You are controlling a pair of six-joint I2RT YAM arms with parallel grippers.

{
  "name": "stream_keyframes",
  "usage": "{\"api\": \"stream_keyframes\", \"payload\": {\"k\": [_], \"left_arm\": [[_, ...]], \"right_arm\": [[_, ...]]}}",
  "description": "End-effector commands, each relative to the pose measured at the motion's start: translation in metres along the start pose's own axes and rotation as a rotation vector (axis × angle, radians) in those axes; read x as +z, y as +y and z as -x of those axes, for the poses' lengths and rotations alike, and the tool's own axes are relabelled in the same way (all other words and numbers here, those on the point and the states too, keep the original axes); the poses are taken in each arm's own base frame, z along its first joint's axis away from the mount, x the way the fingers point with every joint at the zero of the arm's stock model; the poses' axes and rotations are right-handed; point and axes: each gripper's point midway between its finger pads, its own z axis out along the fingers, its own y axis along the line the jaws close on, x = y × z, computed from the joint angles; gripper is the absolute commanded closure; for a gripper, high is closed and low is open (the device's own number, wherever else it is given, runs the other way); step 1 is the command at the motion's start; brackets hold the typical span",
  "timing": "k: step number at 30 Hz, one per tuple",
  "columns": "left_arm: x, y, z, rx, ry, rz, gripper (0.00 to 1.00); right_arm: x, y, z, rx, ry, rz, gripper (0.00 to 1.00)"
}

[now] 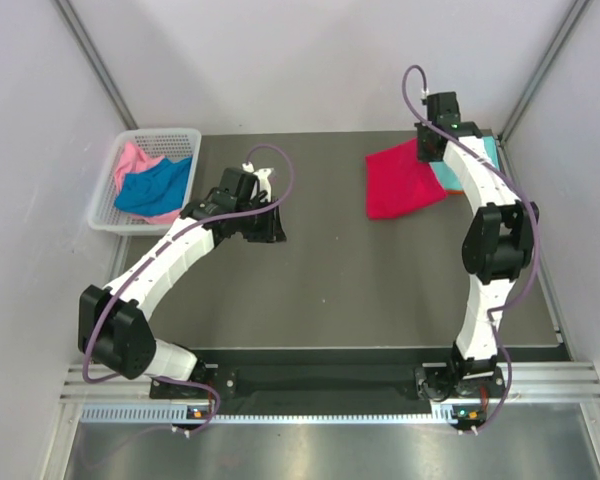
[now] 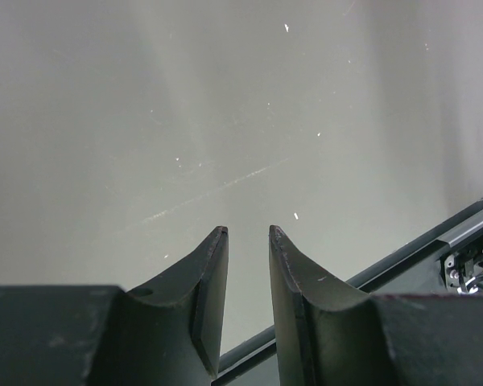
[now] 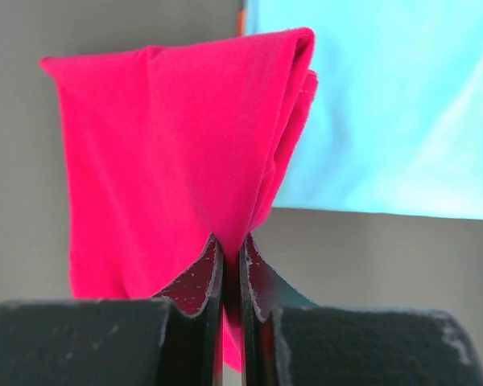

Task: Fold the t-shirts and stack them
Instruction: Neatly place the folded tshirt to the corner

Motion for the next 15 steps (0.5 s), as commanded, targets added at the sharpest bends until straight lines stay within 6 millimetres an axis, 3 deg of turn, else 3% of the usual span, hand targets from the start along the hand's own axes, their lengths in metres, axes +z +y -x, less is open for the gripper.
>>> {"api": "stream_keyframes", "payload": {"k": [1,7,9,10,15], "left_arm": [[0.004,0.003,0.001,0.019,0.003,-0.001,0.68],[0.009,0.007,-0.002,0.016,0.023,0.017,0.68],[0.010,0.007,-0.003,0.015,0.031,0.014,0.68],[0.011,0.007,-0.003,0.013,0.036,0.013,0.68],[0.013,0.009,-0.004,0.008,0.047,0.021,0.68]], "right_arm": [[-0.022,-0.031,0.043,0.007,-0.112,-0.052,1.00],[-0.018,-0.066,0.067,0.024,-0.171,-0.073,1.00],[-0.017,-0.066,0.076,0.019,-0.200,-0.063,1.00],[-0.015,-0.093,0.080,0.051,-0.207,-0.095,1.00],[-0.003,-0.122,0.085,0.103,-0.227,-0.087,1.00]]}}
